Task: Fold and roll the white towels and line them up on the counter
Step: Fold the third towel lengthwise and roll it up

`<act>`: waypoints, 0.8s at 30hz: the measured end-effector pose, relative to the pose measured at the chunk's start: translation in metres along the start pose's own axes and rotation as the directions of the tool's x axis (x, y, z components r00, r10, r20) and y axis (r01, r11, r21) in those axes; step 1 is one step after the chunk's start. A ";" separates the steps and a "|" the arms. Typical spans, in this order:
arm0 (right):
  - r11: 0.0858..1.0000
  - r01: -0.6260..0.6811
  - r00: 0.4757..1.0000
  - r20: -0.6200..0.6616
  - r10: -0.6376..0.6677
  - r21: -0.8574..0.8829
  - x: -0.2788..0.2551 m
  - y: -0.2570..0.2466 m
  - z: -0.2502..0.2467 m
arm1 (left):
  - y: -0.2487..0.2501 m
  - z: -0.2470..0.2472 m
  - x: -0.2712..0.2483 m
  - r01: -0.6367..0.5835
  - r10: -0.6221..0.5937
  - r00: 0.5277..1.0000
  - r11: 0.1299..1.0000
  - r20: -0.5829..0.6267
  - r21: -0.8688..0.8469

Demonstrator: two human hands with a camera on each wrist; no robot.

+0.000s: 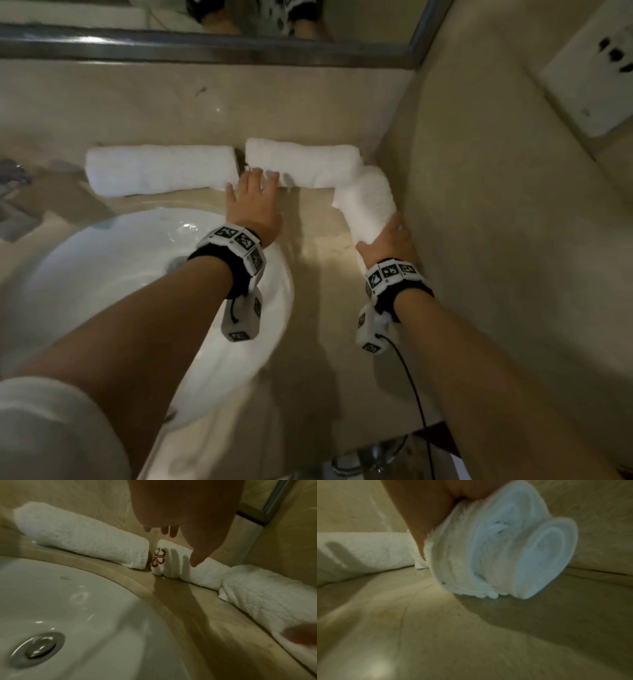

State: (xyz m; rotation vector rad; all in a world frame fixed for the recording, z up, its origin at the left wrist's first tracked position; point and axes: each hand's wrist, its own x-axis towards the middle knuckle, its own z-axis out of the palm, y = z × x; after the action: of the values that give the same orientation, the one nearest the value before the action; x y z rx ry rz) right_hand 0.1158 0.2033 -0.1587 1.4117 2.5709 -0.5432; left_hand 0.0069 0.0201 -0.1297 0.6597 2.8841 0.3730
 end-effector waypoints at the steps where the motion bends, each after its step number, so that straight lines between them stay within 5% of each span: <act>1: 1.000 -0.014 1.000 -0.002 0.014 -0.001 0.003 -0.005 -0.001 | -0.001 -0.001 0.009 -0.008 0.008 1.000 1.000 -0.015 -0.002; 11: 0.998 -0.051 0.998 -0.023 0.050 -0.029 0.025 -0.023 -0.007 | 0.004 -0.003 0.080 -0.050 0.051 0.996 0.999 0.073 -0.015; 17: 0.999 -0.045 0.999 -0.023 0.044 -0.008 0.028 -0.020 -0.010 | 0.024 -0.004 0.097 0.028 -0.068 0.984 0.972 0.163 0.235; 20: 0.998 -0.037 0.999 -0.012 0.038 0.056 0.029 -0.016 -0.015 | 0.033 -0.003 0.097 -0.045 -0.024 0.979 0.943 0.204 0.329; 24: 0.988 -0.065 0.998 -0.005 0.066 0.142 0.032 -0.013 -0.020 | 0.042 0.003 0.089 -0.034 -0.037 0.917 0.985 0.397 0.171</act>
State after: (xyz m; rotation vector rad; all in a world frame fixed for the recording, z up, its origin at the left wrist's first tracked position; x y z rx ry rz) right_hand 0.0886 0.2299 -0.1474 1.5410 2.5276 -0.7234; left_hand -0.0549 0.0968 -0.1303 0.6697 2.5398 -0.0208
